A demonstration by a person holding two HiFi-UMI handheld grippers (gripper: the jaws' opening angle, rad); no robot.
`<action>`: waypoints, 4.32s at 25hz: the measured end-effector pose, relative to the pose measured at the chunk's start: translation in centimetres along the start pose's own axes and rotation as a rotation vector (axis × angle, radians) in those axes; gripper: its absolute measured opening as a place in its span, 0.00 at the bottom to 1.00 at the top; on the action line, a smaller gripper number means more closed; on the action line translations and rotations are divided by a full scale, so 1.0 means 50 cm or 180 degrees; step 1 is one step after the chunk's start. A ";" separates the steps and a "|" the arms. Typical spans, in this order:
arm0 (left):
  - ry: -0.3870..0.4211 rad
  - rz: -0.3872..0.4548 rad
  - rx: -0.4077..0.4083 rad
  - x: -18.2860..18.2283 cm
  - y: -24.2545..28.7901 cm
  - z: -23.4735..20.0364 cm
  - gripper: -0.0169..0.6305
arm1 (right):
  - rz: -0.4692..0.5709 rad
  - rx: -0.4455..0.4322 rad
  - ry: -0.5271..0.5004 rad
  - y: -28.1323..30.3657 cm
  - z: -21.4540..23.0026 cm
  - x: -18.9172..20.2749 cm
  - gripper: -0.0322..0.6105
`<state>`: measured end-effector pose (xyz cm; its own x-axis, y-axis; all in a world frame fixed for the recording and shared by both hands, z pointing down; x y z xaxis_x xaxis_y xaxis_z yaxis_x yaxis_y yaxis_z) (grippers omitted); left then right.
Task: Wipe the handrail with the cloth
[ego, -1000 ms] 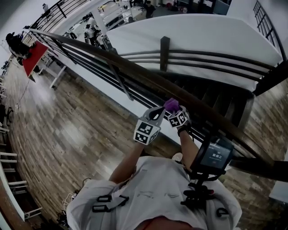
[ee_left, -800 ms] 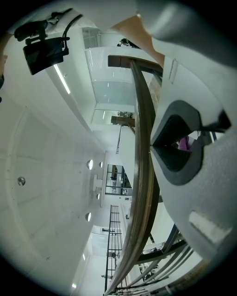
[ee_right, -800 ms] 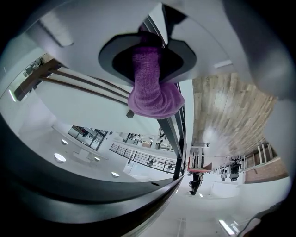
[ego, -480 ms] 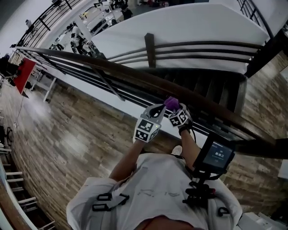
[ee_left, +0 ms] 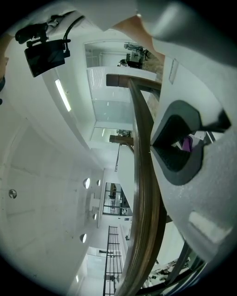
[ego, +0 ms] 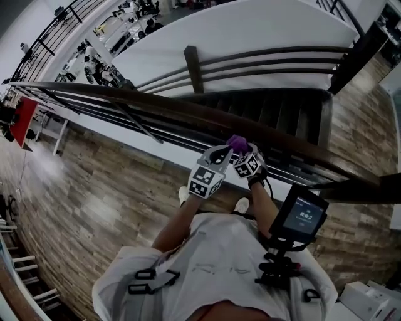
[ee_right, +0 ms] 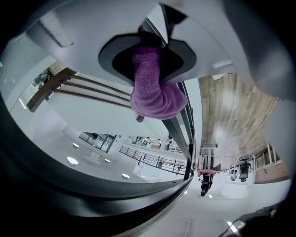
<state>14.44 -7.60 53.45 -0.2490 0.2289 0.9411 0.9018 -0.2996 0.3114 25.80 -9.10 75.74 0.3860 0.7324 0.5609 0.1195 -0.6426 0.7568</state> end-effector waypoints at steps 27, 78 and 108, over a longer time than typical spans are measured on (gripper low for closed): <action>0.0123 -0.0123 0.0544 0.014 0.097 0.170 0.03 | -0.0188 0.0537 0.0409 -0.110 0.147 0.217 0.19; 0.0605 -0.0449 0.2082 0.054 0.297 0.546 0.03 | -0.0900 0.2048 0.2946 -0.506 0.596 0.850 0.18; -0.0747 -0.0049 -0.1342 0.138 -0.274 -0.340 0.03 | 0.0673 -0.1186 0.0083 0.047 -0.313 -0.291 0.19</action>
<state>-5.65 -17.67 57.90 -0.1309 0.4244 0.8960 0.6648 -0.6329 0.3969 6.13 -17.76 74.63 0.3428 0.6018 0.7213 -0.3002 -0.6574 0.6912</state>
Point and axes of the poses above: the fingertips, and each gripper's own axes: y forward along the fingers, z to its right, x out of its underside, the point moved 4 cm from there along -y, backward along the fingers, and after that the axes turned 3 degrees about -z, right-handed, at the moved point
